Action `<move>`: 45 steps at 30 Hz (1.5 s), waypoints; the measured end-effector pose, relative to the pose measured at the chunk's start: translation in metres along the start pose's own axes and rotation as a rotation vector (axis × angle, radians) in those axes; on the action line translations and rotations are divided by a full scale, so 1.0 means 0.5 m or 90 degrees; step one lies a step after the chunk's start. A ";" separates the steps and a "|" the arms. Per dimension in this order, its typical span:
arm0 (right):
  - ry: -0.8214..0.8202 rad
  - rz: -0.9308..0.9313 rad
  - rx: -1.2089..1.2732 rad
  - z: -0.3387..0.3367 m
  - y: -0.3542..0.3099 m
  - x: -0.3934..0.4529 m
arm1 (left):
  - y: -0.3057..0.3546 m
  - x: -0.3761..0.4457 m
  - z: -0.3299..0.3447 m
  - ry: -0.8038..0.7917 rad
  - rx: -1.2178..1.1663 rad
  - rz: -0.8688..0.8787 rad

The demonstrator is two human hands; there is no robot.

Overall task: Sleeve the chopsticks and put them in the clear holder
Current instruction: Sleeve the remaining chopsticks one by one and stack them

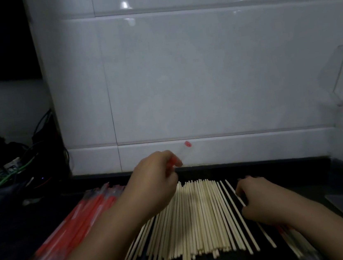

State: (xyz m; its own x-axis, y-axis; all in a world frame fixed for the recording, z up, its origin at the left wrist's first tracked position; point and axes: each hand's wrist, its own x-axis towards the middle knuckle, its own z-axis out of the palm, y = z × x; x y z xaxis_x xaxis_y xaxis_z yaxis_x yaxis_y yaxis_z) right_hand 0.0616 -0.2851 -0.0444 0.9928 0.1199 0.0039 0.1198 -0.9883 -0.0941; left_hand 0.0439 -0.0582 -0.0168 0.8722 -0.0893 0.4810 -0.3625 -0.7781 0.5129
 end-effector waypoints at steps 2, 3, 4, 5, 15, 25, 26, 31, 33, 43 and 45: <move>-0.001 -0.009 0.002 -0.002 -0.005 -0.005 | 0.000 0.001 0.002 -0.007 -0.042 -0.012; 0.000 -0.016 0.002 -0.002 -0.007 -0.006 | 0.002 0.002 0.003 -0.010 -0.072 -0.018; 0.001 -0.024 -0.001 -0.003 -0.009 -0.008 | 0.004 0.003 0.004 -0.013 -0.096 -0.021; 0.004 -0.033 -0.008 -0.004 -0.010 -0.010 | 0.007 0.003 0.004 -0.015 -0.113 -0.020; 0.127 -0.038 0.265 -0.017 0.002 0.010 | 0.013 -0.003 0.003 -0.005 -0.116 0.023; 0.457 -0.157 0.873 -0.061 -0.018 -0.015 | -0.001 0.003 0.011 0.019 -0.098 0.024; 0.472 -0.156 0.889 -0.064 -0.020 -0.019 | 0.000 0.002 0.011 0.013 -0.100 0.025; 0.533 -0.150 0.932 -0.072 -0.018 -0.030 | 0.003 -0.002 0.019 -0.027 -0.088 0.036; 0.542 -0.141 0.941 -0.074 -0.016 -0.029 | 0.001 -0.001 0.023 -0.034 -0.072 0.038; 0.569 -0.106 0.948 -0.076 -0.011 -0.029 | 0.001 -0.001 0.026 -0.069 -0.086 0.015; 0.559 -0.103 0.949 -0.075 -0.014 -0.028 | 0.004 -0.004 0.025 -0.075 -0.088 0.016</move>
State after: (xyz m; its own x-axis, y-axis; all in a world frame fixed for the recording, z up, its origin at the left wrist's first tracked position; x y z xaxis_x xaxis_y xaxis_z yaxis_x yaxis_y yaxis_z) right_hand 0.0471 -0.2836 -0.0065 0.7412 -0.3816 0.5523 0.6025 0.0153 -0.7980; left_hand 0.0457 -0.0673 -0.0253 0.8920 -0.1853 0.4124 -0.4187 -0.6826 0.5989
